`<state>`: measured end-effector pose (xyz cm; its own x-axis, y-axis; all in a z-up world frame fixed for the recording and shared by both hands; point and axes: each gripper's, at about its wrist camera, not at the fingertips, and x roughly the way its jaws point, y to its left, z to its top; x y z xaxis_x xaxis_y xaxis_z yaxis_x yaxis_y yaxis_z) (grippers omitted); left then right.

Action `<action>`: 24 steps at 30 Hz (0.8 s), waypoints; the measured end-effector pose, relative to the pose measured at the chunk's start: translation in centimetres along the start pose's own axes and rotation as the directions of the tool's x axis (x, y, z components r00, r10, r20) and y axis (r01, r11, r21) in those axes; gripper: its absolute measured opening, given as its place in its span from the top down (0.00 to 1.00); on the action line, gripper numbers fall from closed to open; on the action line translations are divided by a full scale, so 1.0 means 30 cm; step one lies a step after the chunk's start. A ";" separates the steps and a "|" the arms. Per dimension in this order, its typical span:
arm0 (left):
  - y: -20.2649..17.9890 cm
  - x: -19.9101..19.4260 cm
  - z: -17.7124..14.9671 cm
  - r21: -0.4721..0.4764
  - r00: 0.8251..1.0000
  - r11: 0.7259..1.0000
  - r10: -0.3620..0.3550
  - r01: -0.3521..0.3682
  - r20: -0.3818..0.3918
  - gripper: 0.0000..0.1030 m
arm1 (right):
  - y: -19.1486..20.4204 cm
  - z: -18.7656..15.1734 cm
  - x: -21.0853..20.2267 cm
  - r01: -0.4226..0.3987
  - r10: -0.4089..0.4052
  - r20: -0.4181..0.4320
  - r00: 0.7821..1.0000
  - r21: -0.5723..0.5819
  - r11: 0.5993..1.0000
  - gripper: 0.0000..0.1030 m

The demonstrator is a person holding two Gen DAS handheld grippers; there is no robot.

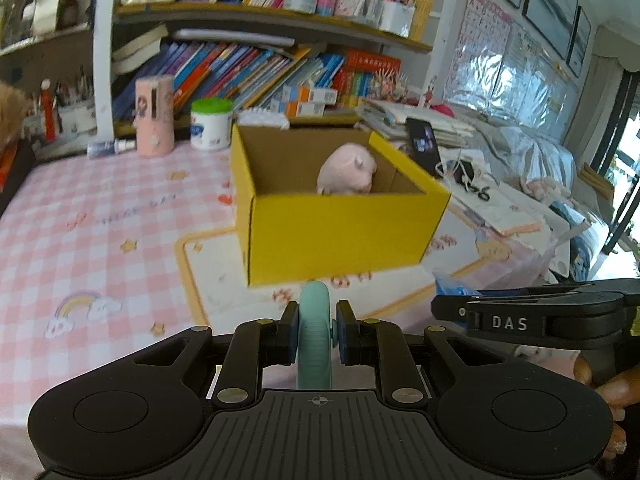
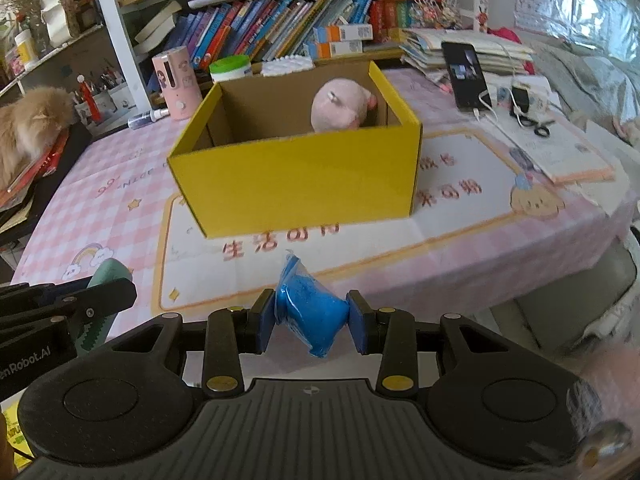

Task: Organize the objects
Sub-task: 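Carry the dispenser and blue item with both tools toward the yellow box, then lower the dispenser and blue item into the yellow box and open both tools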

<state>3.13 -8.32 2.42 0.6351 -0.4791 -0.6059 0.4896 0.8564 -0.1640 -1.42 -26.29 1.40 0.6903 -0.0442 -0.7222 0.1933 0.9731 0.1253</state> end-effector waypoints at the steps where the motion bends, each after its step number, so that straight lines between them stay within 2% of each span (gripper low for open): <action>1: -0.009 0.008 0.014 0.002 1.000 1.000 0.001 -0.002 0.011 0.83 | -0.009 0.015 0.005 -0.003 0.003 0.007 1.000 -0.006 1.000 0.66; 9: -0.048 0.099 0.175 -0.010 0.992 0.998 0.058 -0.057 0.115 0.83 | -0.103 0.203 0.046 -0.032 0.036 0.107 0.994 -0.036 0.999 0.66; 14: -0.070 0.179 0.268 0.010 0.983 0.995 0.100 -0.103 0.153 0.83 | -0.151 0.338 0.084 -0.055 0.063 0.168 0.984 -0.049 0.997 0.66; 19: -0.063 0.294 0.352 0.009 0.978 0.988 0.151 -0.154 0.146 0.83 | -0.175 0.431 0.139 -0.074 0.091 0.193 0.977 -0.090 0.993 0.66; 24: -0.049 0.408 0.376 0.018 0.977 0.980 0.195 -0.197 0.090 0.83 | -0.158 0.492 0.237 -0.092 0.123 0.174 0.977 -0.178 0.980 0.66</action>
<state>16.93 -17.63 4.02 0.7693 -0.3184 -0.5538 0.3654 0.9304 -0.0273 12.87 -34.57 5.71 0.8197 0.0374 -0.5716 0.0018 0.9977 0.0678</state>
